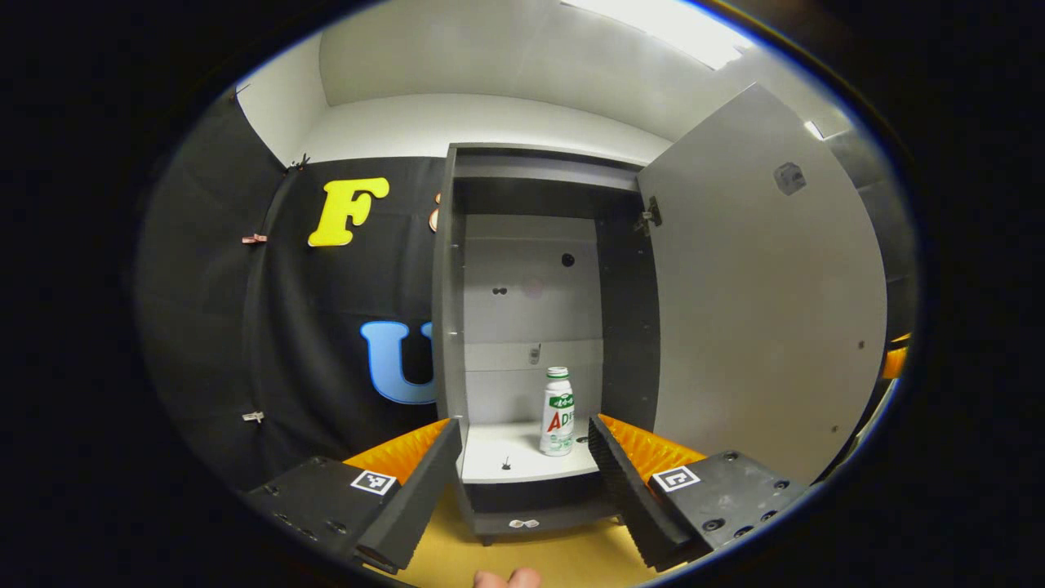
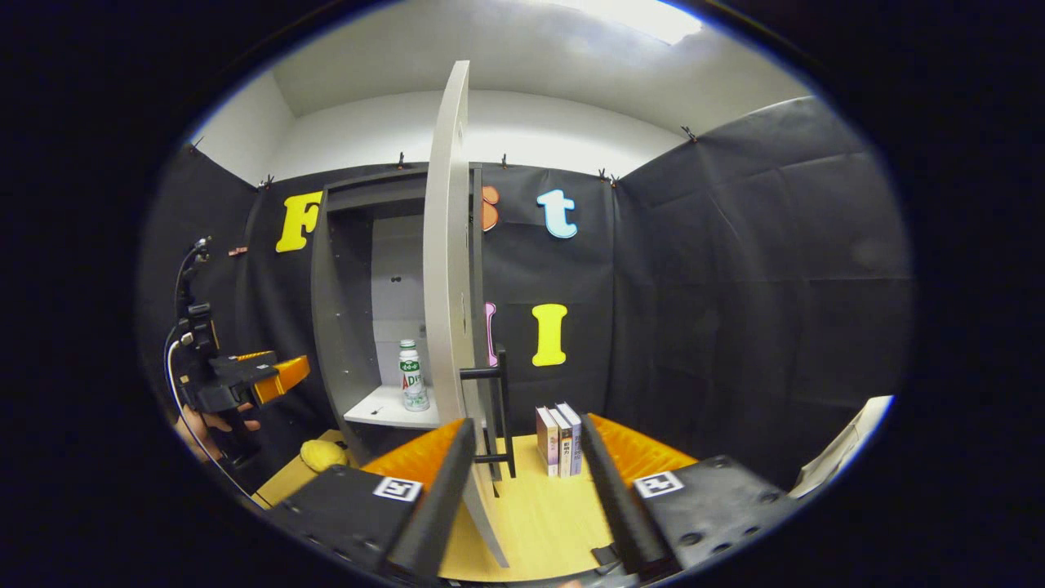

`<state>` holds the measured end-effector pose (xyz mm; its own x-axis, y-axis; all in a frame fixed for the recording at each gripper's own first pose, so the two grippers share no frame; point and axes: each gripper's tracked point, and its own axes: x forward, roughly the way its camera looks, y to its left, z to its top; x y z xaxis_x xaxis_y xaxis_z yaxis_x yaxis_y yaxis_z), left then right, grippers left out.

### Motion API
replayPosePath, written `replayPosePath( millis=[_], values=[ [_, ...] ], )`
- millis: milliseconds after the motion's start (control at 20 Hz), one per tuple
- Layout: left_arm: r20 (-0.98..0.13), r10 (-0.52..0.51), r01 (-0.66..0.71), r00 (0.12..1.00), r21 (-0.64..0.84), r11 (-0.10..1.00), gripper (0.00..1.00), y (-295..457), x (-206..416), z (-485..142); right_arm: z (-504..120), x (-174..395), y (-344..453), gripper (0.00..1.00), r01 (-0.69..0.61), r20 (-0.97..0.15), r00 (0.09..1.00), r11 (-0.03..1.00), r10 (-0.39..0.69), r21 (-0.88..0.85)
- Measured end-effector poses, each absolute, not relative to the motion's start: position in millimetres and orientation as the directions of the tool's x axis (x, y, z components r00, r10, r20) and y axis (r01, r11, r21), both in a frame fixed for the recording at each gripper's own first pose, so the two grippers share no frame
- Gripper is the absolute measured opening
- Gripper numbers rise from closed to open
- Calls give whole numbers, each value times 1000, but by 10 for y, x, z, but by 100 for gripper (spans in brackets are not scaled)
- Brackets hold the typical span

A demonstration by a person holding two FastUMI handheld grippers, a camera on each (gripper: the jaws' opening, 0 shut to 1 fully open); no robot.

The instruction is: Open the cabinet door with the right hand, grasp the bottle in the cabinet with the left hand and place it on the coaster, then close the cabinet door with the right hand.

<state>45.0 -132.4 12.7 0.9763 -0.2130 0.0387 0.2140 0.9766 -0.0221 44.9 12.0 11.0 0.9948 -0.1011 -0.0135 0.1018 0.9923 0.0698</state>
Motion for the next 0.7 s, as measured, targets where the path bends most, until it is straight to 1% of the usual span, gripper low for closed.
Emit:
replayPosePath(
  millis=[50,100,250,300,350,500,700],
  values=[
    [39,-216,217,976,-19,976,98,-1401,517,136,103,433,96,97,102,-12,995,993,-102,60],
    [38,-220,221,975,-15,975,98,-1473,579,123,130,421,72,96,101,-2,995,993,-101,60],
    [33,-231,231,972,-2,973,98,-1712,817,78,127,457,46,96,90,8,996,993,-91,81],
    [29,-232,232,972,-3,973,98,-1796,897,42,121,464,22,91,90,8,996,993,-91,80],
    [24,-231,231,973,-3,973,99,-1879,992,8,94,474,-20,96,91,-1,996,992,-92,84],
    [12,-229,229,973,-5,973,99,-2095,1326,-80,51,401,-279,96,115,-7,993,989,-115,96],
    [-4,-221,221,975,-25,975,98,-2322,1861,-202,88,626,-445,96,135,17,990,986,-137,102]
  ],
)
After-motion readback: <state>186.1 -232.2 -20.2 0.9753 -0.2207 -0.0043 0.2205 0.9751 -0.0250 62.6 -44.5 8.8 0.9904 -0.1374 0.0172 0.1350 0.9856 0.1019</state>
